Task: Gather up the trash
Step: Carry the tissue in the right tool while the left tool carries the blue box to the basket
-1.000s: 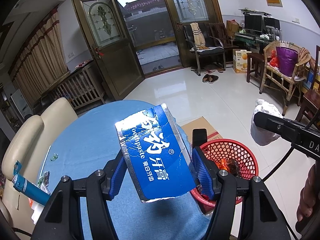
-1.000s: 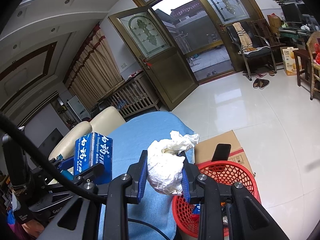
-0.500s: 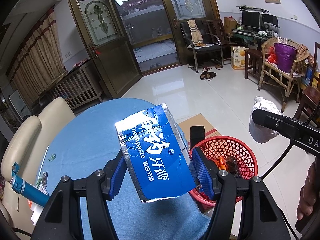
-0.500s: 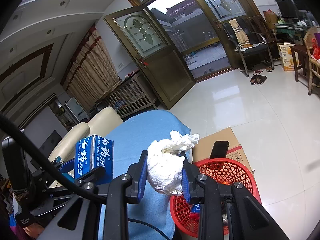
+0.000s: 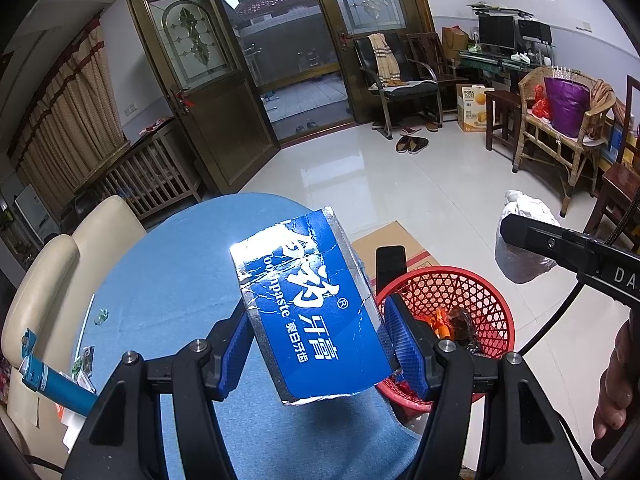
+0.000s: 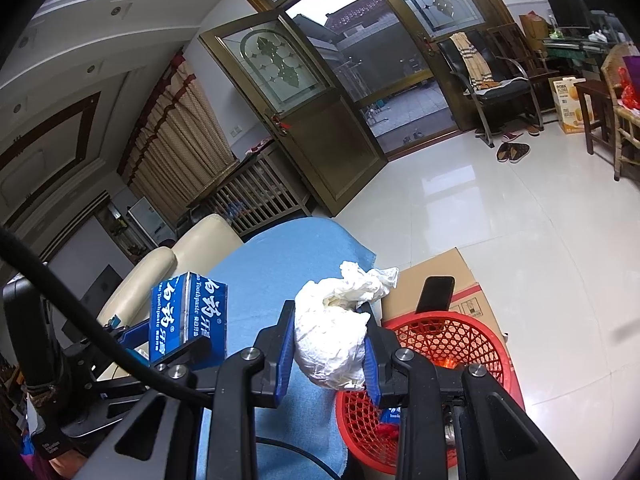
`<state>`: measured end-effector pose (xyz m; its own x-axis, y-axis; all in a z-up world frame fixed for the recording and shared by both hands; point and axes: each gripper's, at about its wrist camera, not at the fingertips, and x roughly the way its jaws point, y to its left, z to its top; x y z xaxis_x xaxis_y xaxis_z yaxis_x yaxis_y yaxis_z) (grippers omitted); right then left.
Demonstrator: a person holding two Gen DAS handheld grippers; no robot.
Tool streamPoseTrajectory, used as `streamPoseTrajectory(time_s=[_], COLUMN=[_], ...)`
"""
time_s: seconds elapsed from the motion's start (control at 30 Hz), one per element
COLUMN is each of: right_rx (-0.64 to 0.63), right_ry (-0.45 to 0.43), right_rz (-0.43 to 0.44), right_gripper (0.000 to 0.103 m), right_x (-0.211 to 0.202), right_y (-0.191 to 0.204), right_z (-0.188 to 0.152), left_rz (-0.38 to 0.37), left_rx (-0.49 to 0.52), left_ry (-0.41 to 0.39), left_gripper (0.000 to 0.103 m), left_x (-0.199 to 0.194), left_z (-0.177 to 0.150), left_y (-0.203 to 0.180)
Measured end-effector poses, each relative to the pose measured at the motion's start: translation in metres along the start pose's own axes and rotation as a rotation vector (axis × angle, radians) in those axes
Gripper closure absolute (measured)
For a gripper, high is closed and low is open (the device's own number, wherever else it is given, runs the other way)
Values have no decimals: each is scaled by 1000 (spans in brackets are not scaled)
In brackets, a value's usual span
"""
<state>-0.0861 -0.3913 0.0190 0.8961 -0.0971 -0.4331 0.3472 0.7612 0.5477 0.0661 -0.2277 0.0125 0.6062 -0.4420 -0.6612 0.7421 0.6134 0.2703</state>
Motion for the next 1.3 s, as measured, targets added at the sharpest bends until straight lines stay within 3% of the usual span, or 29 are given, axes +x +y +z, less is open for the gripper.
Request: streamPoseTrajectory(time_s=[1.3], right_rx=[77], right_ry=[29], right_rz=[-4], right_gripper=[71], right_x=[13], right_y=[-26], right_z=[-2], left_rz=[-42], left_rx=[51], left_ry=[66], left_gripper=[37], left_x=[32], left_z=[1], left_y=[-11])
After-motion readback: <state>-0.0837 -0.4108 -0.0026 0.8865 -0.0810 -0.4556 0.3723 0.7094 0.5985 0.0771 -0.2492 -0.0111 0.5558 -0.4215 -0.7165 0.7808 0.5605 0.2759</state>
